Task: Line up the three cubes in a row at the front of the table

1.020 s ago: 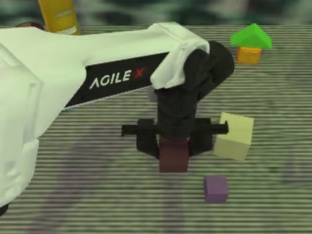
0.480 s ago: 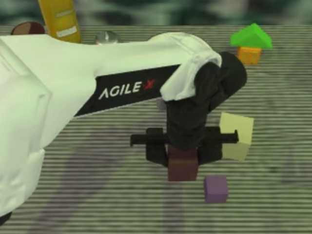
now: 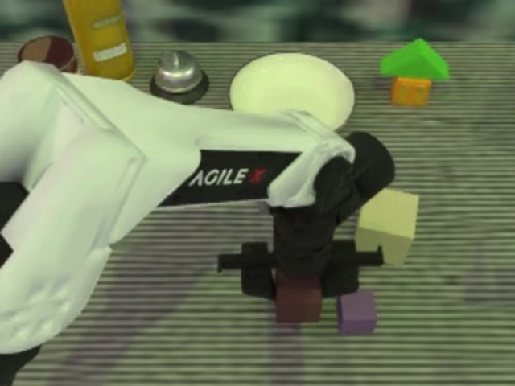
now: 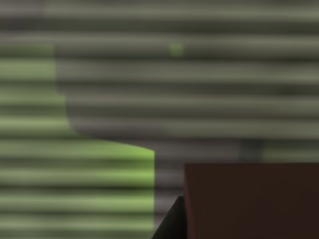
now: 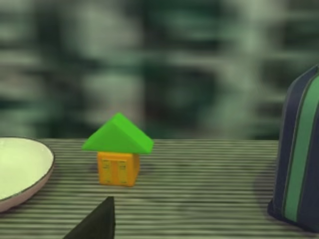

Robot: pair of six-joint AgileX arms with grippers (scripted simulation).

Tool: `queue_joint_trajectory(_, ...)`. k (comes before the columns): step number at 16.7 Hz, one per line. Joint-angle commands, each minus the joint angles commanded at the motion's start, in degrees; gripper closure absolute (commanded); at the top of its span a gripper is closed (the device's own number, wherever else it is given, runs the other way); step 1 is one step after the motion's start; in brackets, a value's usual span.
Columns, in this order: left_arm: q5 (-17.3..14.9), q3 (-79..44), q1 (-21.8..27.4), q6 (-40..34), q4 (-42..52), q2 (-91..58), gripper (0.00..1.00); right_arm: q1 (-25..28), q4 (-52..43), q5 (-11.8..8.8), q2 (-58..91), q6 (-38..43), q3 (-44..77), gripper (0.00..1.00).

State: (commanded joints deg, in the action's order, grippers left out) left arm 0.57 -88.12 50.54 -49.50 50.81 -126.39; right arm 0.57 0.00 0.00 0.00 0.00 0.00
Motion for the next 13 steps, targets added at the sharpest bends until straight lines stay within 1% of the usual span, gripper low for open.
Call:
queue_joint_trajectory(2, 0.00, 0.00, 0.00, 0.00, 0.00, 0.00, 1.00, 0.00, 0.00, 0.00, 0.00, 0.00, 0.00, 0.00)
queue_joint_trajectory(13, 0.00, 0.00, 0.00, 0.00, 0.00, 0.00, 0.17, 0.00, 0.00, 0.00, 0.00, 0.00, 0.00, 0.00)
